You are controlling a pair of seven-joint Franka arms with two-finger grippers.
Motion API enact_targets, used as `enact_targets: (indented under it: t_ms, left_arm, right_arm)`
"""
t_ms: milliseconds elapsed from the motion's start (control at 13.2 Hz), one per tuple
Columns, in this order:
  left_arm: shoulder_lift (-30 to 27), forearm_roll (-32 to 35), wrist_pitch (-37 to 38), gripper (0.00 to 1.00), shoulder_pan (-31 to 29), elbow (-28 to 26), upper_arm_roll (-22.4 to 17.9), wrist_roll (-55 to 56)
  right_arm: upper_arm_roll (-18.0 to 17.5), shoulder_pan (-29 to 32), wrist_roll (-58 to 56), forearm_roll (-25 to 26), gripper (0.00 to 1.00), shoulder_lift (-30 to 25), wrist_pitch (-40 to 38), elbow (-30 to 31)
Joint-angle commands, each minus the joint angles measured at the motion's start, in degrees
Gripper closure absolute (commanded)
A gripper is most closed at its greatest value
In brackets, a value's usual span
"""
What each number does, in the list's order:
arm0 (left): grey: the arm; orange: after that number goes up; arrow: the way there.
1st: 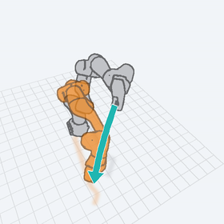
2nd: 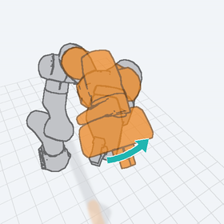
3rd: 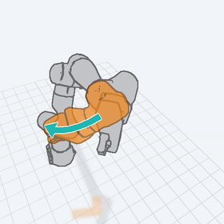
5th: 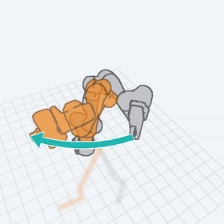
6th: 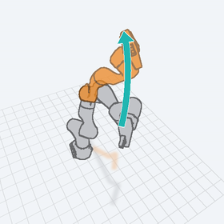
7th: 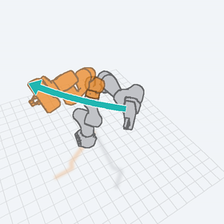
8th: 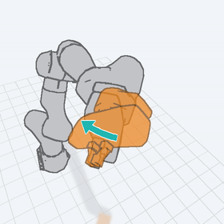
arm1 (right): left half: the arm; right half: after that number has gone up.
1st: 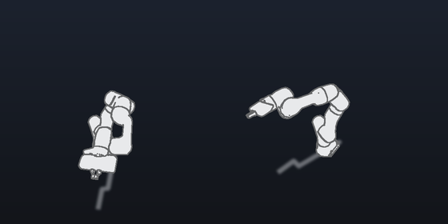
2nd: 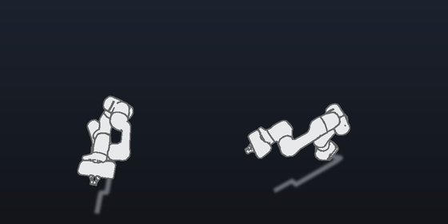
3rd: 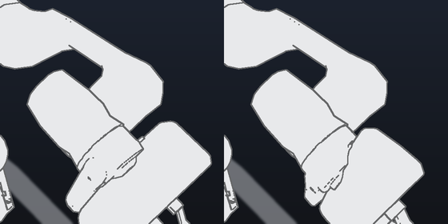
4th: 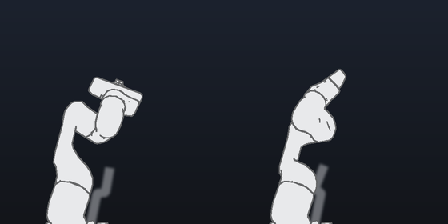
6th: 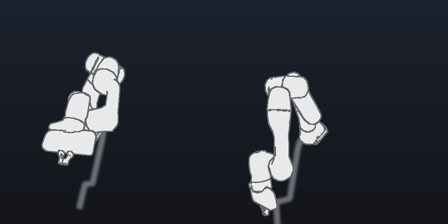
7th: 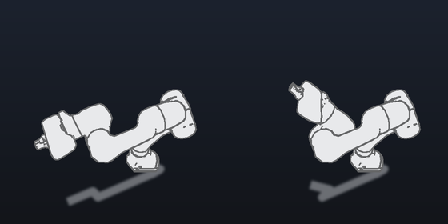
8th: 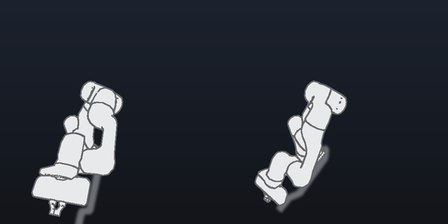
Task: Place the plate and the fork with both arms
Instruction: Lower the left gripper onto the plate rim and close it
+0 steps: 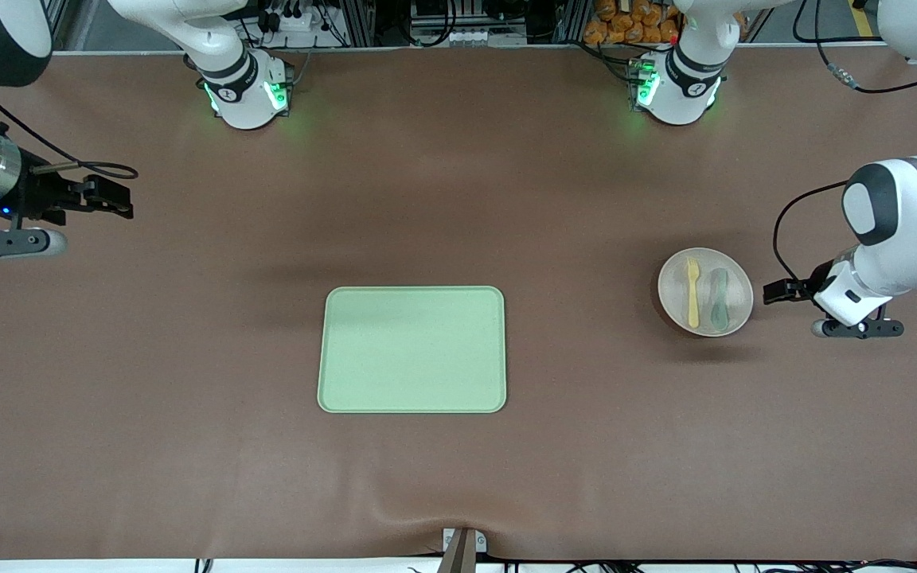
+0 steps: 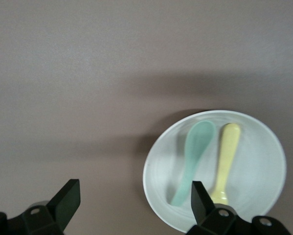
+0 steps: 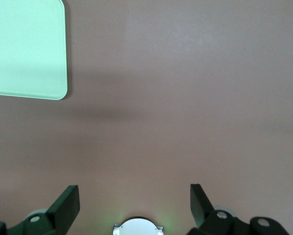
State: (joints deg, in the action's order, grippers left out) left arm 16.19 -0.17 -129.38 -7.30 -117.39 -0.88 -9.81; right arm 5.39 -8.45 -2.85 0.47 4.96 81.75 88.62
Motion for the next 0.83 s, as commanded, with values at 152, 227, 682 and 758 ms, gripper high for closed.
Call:
enact_targets:
  t_ms: [152,227,682,758]
  left_arm:
    - [1.2,-0.3,-9.4,0.0,-2.4,-6.2,0.4,-2.3]
    - [1.3,-0.4,-11.9,0.0,-2.5,-8.1,0.4,-2.4]
    - [4.1,-5.2,-13.2,0.23,-2.6,-8.5,0.8,-6.5]
    - [4.9,-6.9,-13.2,0.24,-2.6,-8.5,0.7,-7.8]
  right_arm:
    - [0.1,0.4,-0.5,0.6,0.0,1.1,1.6,0.8]
    - [0.1,0.4,-0.5,0.6,0.0,1.1,1.8,0.7]
    - [0.2,0.5,-0.5,0.6,0.0,1.4,3.2,1.0]
    - [0.2,0.4,-0.5,0.6,0.0,1.5,4.1,1.3]
